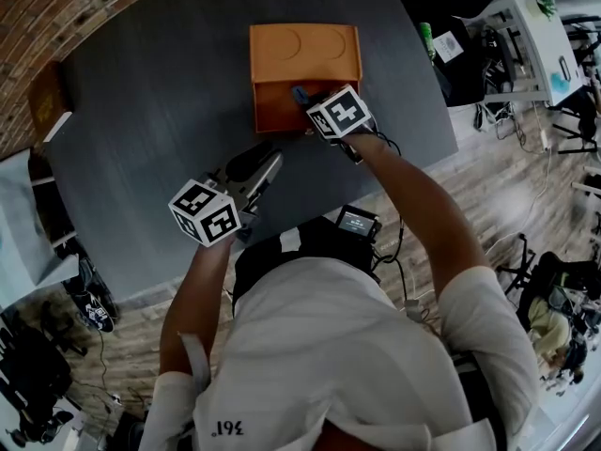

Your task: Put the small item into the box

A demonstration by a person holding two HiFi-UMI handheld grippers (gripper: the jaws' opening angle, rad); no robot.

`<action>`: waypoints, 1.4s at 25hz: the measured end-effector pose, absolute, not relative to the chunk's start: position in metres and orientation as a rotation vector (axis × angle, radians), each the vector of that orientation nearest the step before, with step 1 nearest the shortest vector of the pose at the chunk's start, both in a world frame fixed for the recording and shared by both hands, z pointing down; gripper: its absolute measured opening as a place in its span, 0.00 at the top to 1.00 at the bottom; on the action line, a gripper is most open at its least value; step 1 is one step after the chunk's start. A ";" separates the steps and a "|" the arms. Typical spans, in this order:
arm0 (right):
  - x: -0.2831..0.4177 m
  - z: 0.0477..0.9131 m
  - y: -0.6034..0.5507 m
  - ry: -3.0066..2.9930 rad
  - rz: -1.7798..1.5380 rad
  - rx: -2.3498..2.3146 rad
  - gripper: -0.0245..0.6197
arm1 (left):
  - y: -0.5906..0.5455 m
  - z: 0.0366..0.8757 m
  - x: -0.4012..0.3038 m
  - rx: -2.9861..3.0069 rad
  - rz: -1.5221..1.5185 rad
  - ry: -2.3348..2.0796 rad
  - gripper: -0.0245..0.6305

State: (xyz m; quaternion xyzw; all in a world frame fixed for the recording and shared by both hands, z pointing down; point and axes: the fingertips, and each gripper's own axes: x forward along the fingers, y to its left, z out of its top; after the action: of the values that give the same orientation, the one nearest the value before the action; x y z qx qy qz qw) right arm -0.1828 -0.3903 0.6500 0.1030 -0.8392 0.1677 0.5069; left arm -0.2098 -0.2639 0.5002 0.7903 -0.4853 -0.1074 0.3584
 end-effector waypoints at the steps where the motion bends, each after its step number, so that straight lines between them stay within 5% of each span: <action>1: -0.182 0.650 -0.391 -2.025 0.403 0.257 0.77 | -0.262 0.500 -0.210 2.040 -0.278 -1.252 0.79; 15: -0.178 0.626 -0.393 -2.082 0.415 0.389 0.74 | -0.246 0.484 -0.218 2.086 -0.278 -1.240 0.79; 35: -0.157 0.539 -0.354 -2.270 0.405 0.664 0.74 | -0.213 0.437 -0.206 2.282 -0.255 -1.111 0.92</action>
State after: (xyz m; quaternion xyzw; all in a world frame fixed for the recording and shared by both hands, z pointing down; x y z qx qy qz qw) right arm -0.1570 -0.3541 0.5390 0.2578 -0.8816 0.1573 0.3627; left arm -0.2063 -0.2126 0.4373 0.8558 -0.4167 -0.0955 0.2912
